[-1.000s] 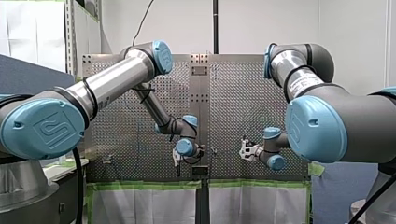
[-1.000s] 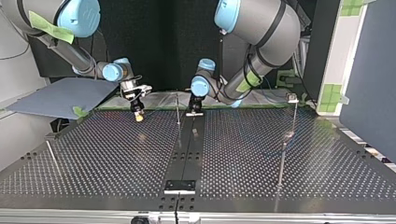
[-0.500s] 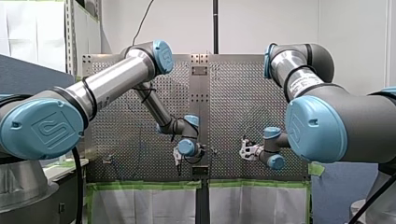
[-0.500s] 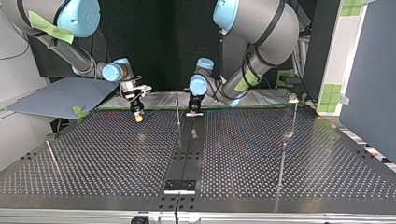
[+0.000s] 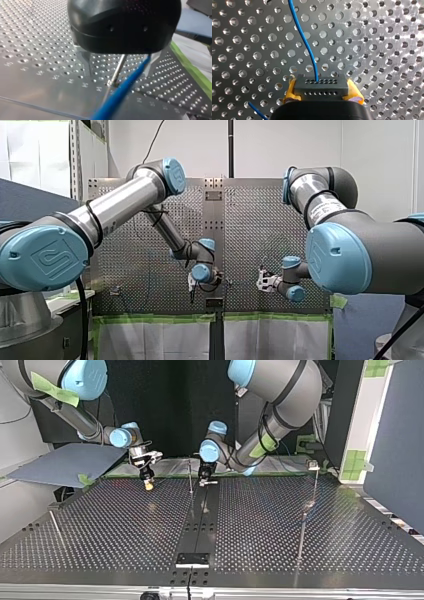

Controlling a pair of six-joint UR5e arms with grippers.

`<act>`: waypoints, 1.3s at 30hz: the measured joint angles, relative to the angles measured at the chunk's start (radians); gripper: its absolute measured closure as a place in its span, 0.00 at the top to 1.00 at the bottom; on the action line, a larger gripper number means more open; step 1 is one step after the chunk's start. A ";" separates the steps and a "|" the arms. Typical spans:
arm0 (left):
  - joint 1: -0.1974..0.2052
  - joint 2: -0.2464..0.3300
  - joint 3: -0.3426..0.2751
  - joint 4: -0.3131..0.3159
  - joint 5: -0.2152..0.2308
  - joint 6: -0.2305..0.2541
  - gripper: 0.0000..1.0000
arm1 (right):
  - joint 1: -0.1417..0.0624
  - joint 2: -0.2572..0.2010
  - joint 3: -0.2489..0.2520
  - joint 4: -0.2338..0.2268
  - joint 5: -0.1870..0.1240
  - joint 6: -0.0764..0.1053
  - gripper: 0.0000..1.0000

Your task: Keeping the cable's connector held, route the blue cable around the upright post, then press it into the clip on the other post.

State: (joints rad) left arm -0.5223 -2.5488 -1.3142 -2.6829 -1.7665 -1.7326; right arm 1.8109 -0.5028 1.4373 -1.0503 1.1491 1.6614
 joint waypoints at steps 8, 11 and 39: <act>-0.015 0.005 0.000 -0.068 -0.025 0.014 1.00 | 0.000 0.000 -0.001 0.002 0.000 -0.002 0.00; -0.022 0.004 0.000 -0.095 -0.033 0.016 1.00 | 0.000 0.000 -0.001 0.006 0.000 -0.003 0.00; -0.100 0.090 -0.115 -0.104 -0.035 0.037 1.00 | -0.004 -0.001 -0.001 0.027 0.001 -0.009 0.00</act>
State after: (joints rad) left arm -0.6225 -2.4590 -1.4289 -2.7866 -1.8020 -1.6959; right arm 1.8068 -0.5036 1.4367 -1.0237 1.1504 1.6524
